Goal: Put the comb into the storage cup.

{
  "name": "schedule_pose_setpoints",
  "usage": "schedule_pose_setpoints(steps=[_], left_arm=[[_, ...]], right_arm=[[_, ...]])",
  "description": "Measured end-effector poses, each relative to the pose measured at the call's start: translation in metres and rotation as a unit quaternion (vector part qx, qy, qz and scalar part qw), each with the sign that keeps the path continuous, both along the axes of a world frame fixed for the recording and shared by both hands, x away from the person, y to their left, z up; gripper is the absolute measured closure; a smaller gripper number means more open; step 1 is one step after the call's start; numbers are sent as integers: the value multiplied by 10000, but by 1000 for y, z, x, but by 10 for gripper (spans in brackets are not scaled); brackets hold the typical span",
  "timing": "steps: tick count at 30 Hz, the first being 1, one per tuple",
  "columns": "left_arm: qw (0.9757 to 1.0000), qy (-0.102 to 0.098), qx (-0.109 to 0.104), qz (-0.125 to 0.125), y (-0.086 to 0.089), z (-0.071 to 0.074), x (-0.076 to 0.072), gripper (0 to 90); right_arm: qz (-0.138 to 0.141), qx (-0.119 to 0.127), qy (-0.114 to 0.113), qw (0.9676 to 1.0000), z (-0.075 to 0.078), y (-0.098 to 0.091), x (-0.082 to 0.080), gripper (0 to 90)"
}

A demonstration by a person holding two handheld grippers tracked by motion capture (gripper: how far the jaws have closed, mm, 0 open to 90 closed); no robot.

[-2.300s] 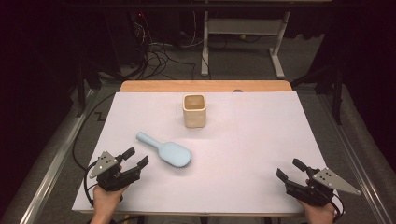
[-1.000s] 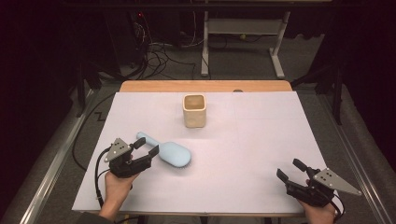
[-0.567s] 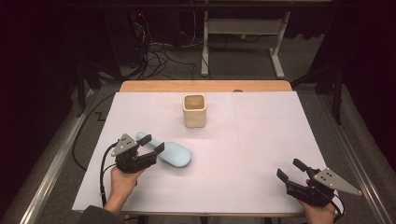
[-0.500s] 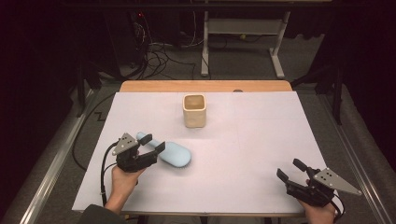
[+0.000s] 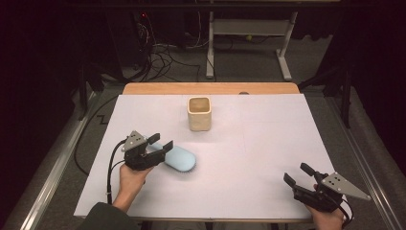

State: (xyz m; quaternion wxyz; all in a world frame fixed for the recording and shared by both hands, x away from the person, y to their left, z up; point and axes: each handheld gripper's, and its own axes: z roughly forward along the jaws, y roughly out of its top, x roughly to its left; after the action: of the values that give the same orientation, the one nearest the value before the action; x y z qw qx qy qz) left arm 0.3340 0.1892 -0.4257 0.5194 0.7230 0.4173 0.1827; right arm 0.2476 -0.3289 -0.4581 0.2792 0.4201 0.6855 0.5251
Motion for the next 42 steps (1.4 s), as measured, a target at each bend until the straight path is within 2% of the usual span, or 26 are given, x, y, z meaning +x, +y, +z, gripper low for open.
schedule_pose_setpoints(steps=[4, 10, 14, 21, 26, 29, 31, 34, 42], left_arm=[[10000, 41, 19, 12, -3, 2, 6, 382], [9996, 224, 168, -34, -9, 9, 16, 398], [9984, 381, 423, -51, -14, 14, 24, 415], [9926, 601, 1059, -29, -22, 25, 38, 445], [9855, 904, 1430, 103, -21, 31, 51, 462], [9789, 1066, 1728, 205, -21, 36, 59, 477], [9749, 1193, 1875, 168, -21, 39, 65, 484], [9714, 1357, 1937, 194, -20, 38, 72, 492], [9521, 1799, 2446, 372, -16, 24, 88, 560]], right_arm=[[-6, 22, 6, 10000, 0, 0, 0, 262], [7, 16, -6, 10000, 0, -1, 0, 262], [6, 18, -10, 10000, 0, -1, 0, 262], [5, 13, -7, 10000, 0, -1, 0, 263], [10, -13, -23, 10000, 0, 0, -1, 264], [11, -12, -17, 10000, 0, -1, 0, 264], [9, -18, -26, 10000, 0, -1, 0, 264], [13, -25, -18, 10000, 0, -1, -1, 264], [29, -23, -33, 10000, 0, 0, -1, 265]])
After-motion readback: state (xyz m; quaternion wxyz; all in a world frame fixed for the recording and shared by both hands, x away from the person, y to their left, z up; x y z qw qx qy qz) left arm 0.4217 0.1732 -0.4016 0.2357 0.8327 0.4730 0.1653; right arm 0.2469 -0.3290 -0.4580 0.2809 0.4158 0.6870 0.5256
